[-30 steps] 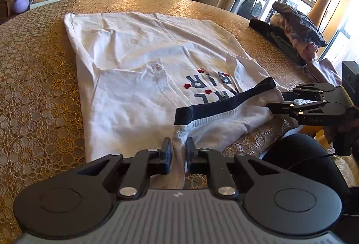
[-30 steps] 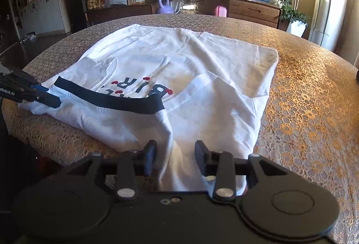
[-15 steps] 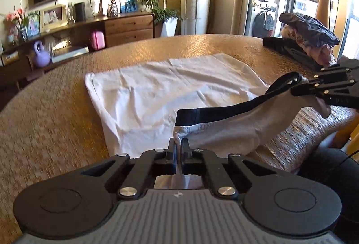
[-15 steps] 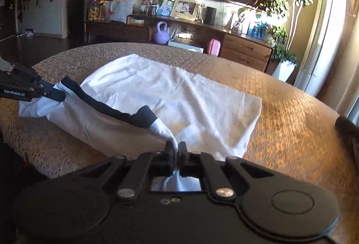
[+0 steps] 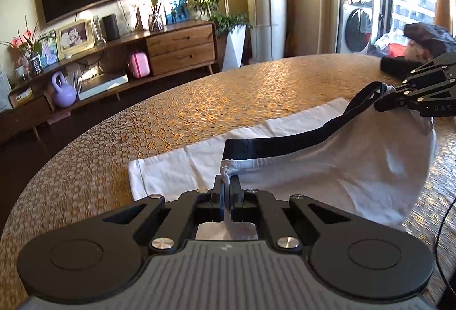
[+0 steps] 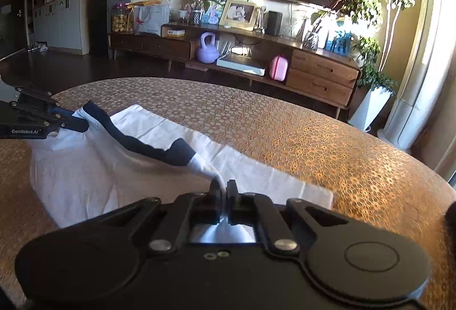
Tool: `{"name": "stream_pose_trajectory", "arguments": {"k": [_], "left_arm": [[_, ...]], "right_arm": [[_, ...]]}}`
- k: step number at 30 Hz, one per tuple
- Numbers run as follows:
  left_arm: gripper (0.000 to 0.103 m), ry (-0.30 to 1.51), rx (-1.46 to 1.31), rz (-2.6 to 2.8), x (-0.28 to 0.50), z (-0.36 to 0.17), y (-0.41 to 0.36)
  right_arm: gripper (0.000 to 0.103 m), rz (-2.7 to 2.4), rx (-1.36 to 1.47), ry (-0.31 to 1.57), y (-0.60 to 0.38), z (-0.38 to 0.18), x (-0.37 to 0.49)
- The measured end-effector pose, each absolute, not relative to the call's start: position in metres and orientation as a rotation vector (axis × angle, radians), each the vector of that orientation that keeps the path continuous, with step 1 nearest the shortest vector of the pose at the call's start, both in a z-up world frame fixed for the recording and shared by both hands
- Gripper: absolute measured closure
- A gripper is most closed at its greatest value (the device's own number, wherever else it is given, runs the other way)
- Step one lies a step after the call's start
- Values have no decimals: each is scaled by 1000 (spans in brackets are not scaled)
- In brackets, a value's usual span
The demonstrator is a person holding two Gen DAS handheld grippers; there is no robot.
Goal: Fold clothes
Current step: 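Lift the shirt with both grippers and fold it over onto itself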
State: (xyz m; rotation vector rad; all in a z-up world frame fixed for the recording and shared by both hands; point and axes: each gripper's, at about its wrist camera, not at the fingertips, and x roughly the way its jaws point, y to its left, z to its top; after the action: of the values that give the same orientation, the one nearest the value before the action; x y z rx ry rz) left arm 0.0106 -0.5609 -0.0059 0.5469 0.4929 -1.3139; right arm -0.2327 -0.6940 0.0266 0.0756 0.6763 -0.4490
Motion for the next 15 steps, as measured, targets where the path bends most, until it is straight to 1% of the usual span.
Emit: {"name": "stream_pose_trajectory", "arguments": {"k": [6,11,15], "left_arm": [[100,527,575,-1290,42,-19,-625],[100,549,606,-1290,54,-37,-661],[100,567,627,-1292,59,-51,-674]], "right_arm": [[0,-456,97,735,-750,3,-183],[0,-479,173,760,-782,-22,-171],[0,-484,211,779,-795,-38,-169]]}}
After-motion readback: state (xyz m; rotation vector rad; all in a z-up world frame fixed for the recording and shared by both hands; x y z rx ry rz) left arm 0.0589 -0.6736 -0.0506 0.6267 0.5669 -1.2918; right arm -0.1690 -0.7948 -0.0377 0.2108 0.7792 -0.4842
